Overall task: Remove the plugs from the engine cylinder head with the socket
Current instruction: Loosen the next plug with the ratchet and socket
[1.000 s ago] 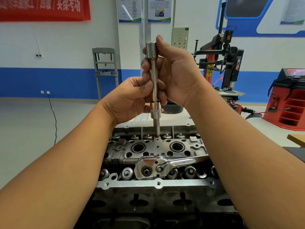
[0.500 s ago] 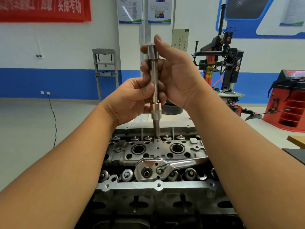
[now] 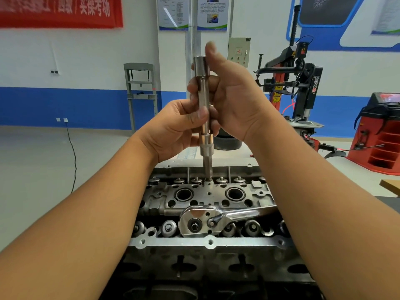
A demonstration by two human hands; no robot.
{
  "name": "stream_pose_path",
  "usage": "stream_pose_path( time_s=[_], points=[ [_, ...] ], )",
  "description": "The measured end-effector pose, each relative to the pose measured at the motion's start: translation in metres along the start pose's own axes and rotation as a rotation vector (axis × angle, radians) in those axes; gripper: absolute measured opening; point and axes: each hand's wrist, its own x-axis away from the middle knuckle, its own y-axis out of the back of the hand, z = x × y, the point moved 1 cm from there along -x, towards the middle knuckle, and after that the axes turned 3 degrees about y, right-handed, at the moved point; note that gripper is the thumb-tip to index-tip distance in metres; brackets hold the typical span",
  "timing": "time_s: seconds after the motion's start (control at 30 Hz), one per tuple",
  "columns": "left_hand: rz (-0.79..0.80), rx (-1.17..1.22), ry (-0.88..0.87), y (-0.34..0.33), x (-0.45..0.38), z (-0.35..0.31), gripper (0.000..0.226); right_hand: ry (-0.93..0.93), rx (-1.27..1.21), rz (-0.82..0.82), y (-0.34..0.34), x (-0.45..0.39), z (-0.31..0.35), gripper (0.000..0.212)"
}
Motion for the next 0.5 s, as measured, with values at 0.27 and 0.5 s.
stream_pose_path(
  time_s=[0.27, 0.5],
  points=[
    [0.038, 0.037, 0.0, 0.0012, 0.0028, -0.0022, 0.04, -0.01, -0.093, 0.049, 0.0024, -0.0013, -0.0017, 0.036],
    [-0.028, 0.011, -0.018, 0.0014, 0.0, 0.0002, 0.043, 0.053, 0.031, -0.012, 0.0036, -0.001, -0.0019, 0.025]
  ],
)
